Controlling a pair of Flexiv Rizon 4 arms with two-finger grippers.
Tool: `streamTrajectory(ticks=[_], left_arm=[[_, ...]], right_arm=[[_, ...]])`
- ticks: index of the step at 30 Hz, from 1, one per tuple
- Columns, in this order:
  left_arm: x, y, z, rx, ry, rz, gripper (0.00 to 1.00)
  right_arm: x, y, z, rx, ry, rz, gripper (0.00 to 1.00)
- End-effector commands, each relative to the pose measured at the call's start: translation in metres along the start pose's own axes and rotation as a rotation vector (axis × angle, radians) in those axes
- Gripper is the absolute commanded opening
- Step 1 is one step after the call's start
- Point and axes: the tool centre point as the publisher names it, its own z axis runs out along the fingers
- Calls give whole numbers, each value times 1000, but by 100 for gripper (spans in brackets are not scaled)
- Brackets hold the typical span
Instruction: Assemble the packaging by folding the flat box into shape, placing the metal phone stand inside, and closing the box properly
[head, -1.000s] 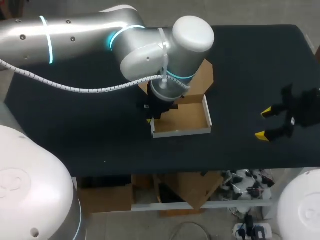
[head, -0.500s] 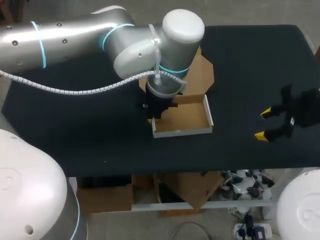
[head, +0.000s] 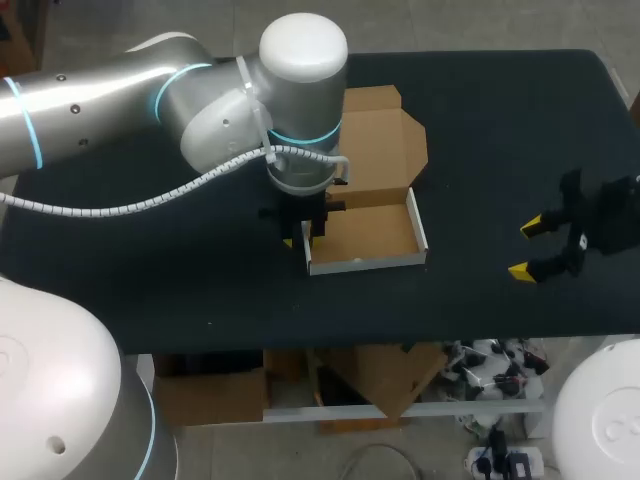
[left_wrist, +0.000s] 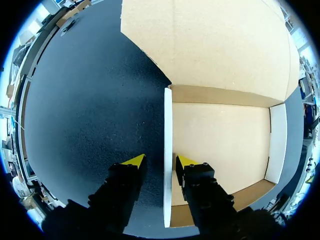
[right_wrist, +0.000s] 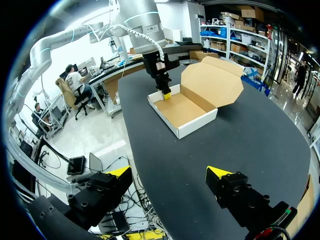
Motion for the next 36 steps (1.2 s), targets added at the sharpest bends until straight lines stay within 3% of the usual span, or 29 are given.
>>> streamTrajectory(ticks=[1, 7, 12, 20, 26, 36], left_arm=[[-4, 6, -4, 15, 45, 2, 44], [-4, 10, -11, 14, 107, 23, 48], [-4, 15, -23, 13, 183, 54, 73], [-8, 26, -49, 27, 336, 148, 100], [-18, 41, -76, 69, 481, 266, 100], [-44, 71, -116, 139, 650, 480, 100]], right_arm=[[0, -1, 0, -2, -2, 0, 100], [0, -2, 1, -2, 0, 3, 100], [-1, -2, 1, -4, 0, 5, 100], [-4, -2, -2, -9, -3, 16, 100], [-6, -2, -4, -18, -5, 22, 100], [-9, -2, -8, -30, -12, 36, 100]])
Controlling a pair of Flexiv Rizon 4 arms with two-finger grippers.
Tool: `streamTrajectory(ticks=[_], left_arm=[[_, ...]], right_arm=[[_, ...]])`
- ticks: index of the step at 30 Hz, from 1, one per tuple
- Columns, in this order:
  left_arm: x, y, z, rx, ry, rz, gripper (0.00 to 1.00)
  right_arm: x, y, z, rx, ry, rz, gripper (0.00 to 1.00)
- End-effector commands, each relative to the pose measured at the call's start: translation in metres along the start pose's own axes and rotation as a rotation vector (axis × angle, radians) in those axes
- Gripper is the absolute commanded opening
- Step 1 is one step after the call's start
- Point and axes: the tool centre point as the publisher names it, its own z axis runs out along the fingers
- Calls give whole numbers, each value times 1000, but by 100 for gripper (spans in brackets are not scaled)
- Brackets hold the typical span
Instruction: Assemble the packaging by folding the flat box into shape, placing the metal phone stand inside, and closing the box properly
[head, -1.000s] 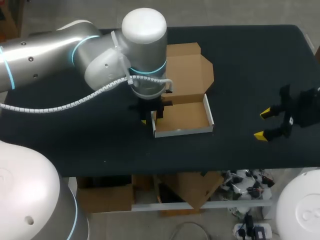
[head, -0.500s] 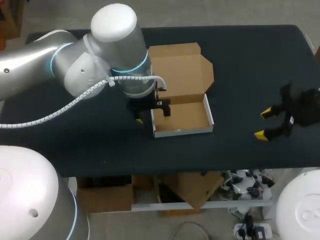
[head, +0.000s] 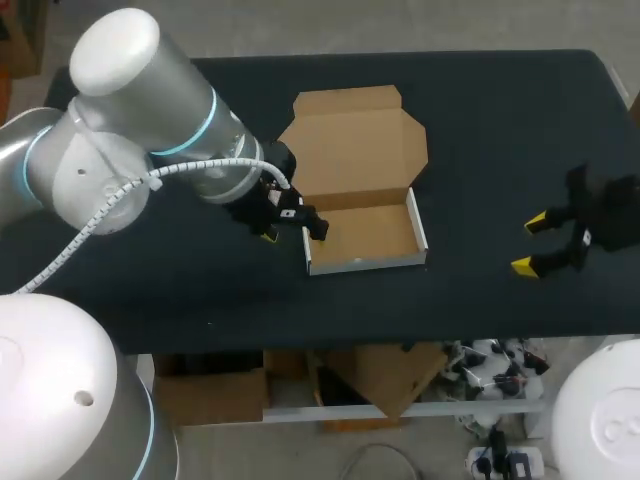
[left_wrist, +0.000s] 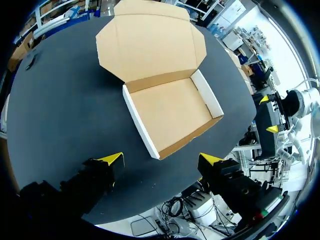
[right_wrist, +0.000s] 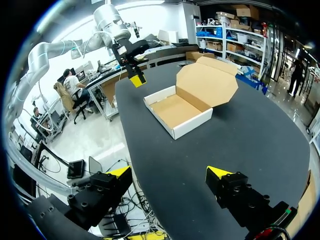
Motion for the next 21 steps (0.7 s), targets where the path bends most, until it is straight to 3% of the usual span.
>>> streamTrajectory(ticks=[1, 4, 10, 21], left_arm=[[-8, 29, -36, 87, 208, 79, 100], [-9, 44, -52, 122, 231, 163, 100], [-9, 62, -67, 181, 214, 237, 100], [-20, 76, -84, 231, 172, 224, 100]], right_arm=[[-1, -2, -4, -14, 2, 4, 100], [-3, -2, -7, -28, 3, 10, 100], [-5, -2, -11, -42, 1, 14, 100], [-7, -6, -19, -56, -7, 69, 100]])
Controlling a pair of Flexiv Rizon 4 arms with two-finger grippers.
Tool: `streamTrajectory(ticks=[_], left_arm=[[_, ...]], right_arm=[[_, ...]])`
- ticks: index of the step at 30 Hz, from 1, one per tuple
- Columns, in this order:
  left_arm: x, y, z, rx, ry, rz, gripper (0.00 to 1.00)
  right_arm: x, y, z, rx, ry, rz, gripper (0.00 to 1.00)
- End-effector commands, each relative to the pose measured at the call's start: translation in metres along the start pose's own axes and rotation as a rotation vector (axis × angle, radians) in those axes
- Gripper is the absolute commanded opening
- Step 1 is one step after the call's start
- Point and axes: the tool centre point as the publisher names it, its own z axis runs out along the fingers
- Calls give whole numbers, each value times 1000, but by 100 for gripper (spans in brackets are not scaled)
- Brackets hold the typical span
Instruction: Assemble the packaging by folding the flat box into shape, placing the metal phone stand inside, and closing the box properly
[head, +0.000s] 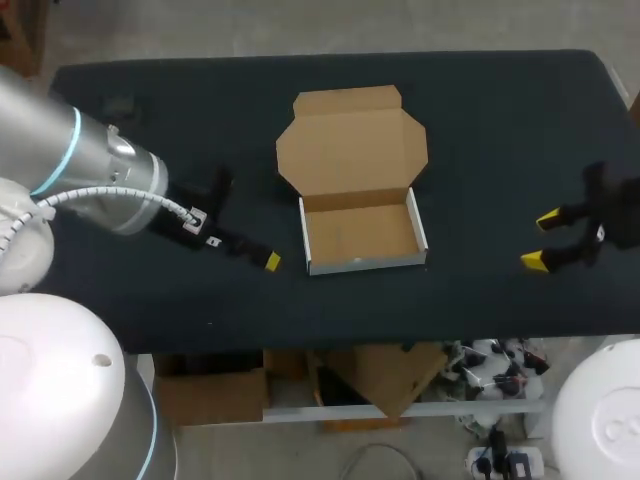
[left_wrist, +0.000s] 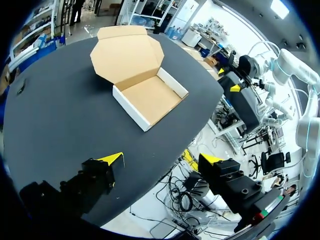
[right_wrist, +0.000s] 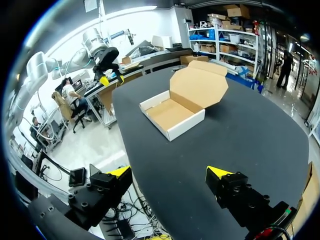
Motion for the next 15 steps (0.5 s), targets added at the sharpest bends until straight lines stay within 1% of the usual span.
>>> streamTrajectory(ticks=[1, 3, 6, 9, 12, 14, 15], left_arm=[[3, 15, -18, 122, -27, -20, 100], [2, 17, -22, 120, -22, -33, 100], [0, 17, -28, 109, -38, -79, 100], [-1, 16, -35, 101, -64, -135, 100], [-3, 15, -43, 89, -69, -193, 100], [-4, 15, -48, 79, -76, -242, 100], [-4, 15, -50, 77, -73, -243, 100]], right_arm=[[1, -1, -8, -11, -5, 26, 100], [0, -1, -12, -27, -13, 55, 100], [0, 0, -20, -35, -34, 77, 100], [1, 3, -29, -10, -76, 110, 100], [2, 5, -38, 3, -109, 164, 100], [1, 5, -45, 17, -131, 215, 100], [0, 6, -48, 39, -133, 267, 100]])
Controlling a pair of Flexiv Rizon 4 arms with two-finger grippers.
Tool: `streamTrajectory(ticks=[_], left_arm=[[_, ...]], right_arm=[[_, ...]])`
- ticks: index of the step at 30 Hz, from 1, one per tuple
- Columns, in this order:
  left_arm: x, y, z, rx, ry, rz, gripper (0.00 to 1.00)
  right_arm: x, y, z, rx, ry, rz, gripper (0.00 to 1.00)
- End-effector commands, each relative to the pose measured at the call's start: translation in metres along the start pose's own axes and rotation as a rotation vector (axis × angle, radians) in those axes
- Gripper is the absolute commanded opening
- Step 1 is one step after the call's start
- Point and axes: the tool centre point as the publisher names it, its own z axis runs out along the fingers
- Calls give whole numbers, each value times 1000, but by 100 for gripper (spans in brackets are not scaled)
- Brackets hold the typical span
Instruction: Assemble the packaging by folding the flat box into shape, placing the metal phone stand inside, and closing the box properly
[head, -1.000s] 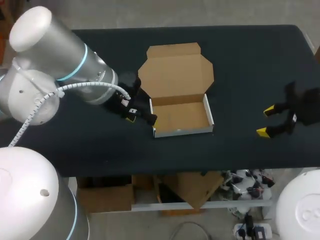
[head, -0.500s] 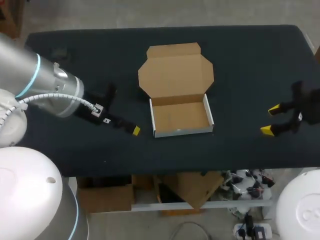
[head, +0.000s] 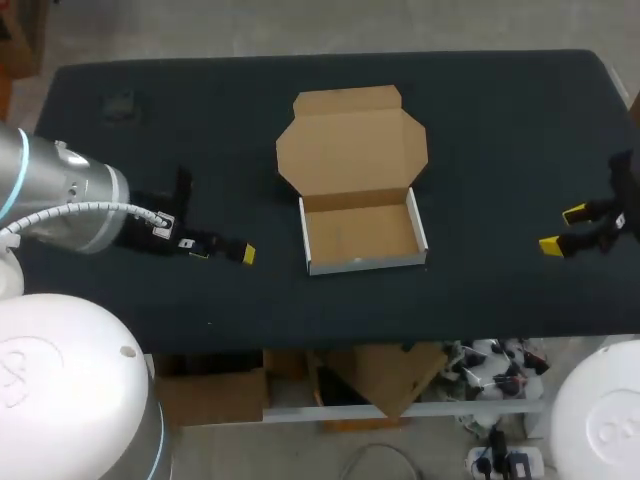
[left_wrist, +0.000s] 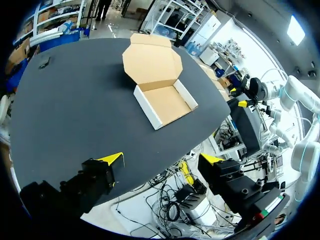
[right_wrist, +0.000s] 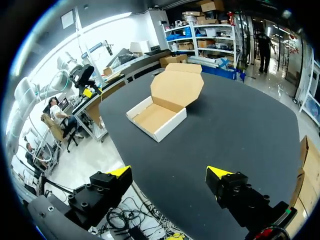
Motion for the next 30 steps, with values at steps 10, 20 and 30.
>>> streamTrajectory(ticks=[10, 20, 30], left_arm=[[11, -7, -32, -84, -107, -173, 100], [14, -14, -43, -141, -116, -263, 100], [19, -18, -51, -145, -122, -311, 100]], right_arm=[[9, 16, -43, 85, -104, 269, 100], [4, 19, -57, 110, -88, 422, 100], [2, 26, -67, 130, -91, 509, 100]])
